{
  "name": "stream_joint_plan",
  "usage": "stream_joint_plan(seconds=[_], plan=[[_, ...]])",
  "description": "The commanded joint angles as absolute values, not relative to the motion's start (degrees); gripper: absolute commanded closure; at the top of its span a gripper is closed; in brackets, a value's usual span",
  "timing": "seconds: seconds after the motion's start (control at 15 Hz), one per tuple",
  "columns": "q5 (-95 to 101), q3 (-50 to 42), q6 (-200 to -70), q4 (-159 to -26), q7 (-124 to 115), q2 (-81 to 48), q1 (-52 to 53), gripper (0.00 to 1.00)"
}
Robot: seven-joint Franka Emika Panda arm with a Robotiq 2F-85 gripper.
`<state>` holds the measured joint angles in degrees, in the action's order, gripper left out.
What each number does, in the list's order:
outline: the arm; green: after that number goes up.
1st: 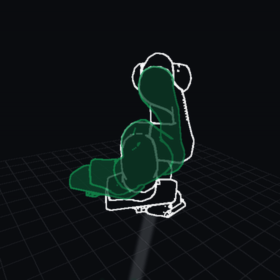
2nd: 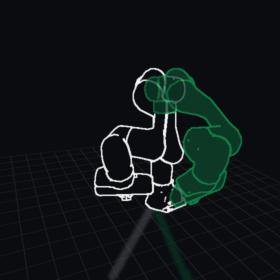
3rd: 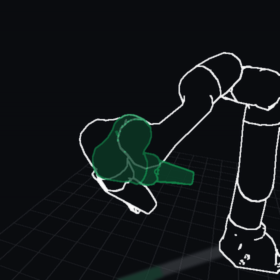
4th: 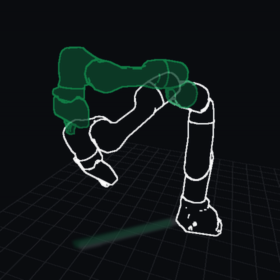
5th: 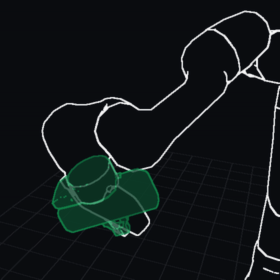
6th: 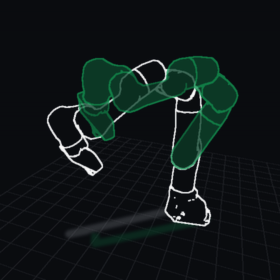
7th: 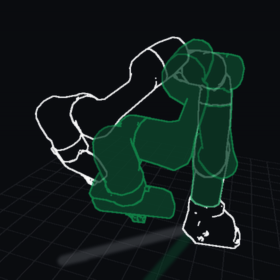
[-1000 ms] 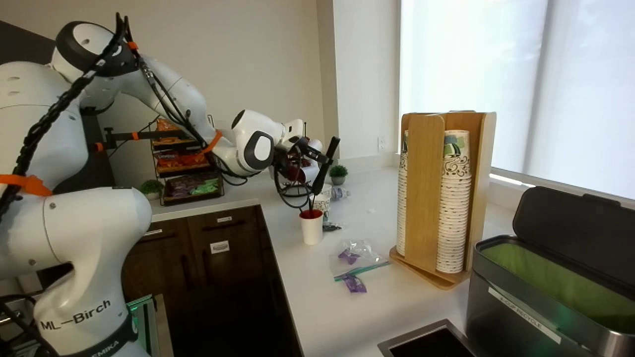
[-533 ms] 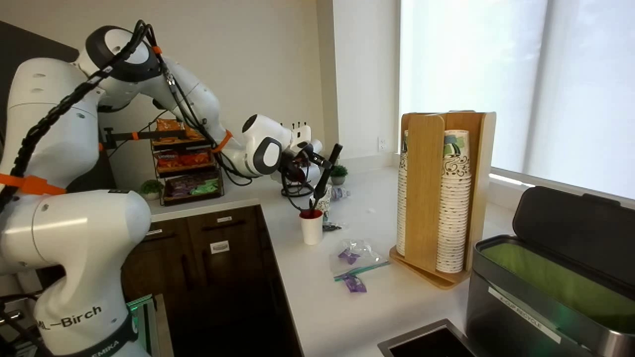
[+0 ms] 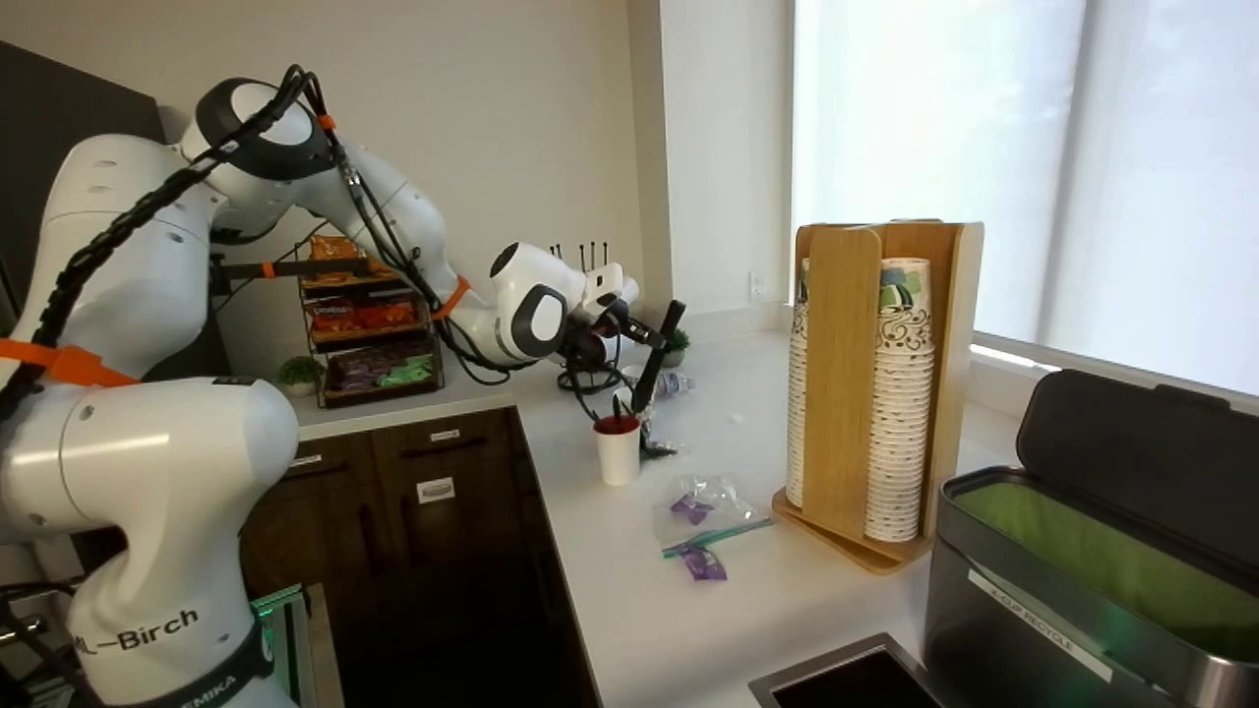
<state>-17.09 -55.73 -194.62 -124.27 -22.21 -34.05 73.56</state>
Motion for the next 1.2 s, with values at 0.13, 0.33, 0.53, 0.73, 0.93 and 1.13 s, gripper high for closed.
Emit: stream_joint_plan(seconds=[0.13, 0.33, 0.53, 0.73, 0.93, 1.13], plan=[[-17.6, -57.6, -194.6, -124.9, -21.8, -35.8, 76.0, 0.92], [-18.4, -59.3, -195.9, -126.3, -22.1, -36.1, 77.9, 0.92], [-18.3, -60.5, -197.1, -127.8, -22.0, -35.6, 79.5, 0.92], [-20.1, -60.0, -199.0, -129.6, -20.1, -35.3, 80.7, 0.92], [-20.6, -59.8, -200.0, -130.7, -19.9, -35.8, 81.9, 0.92], [-22.6, -60.3, -201.4, -132.2, -19.7, -36.0, 83.6, 0.92]])
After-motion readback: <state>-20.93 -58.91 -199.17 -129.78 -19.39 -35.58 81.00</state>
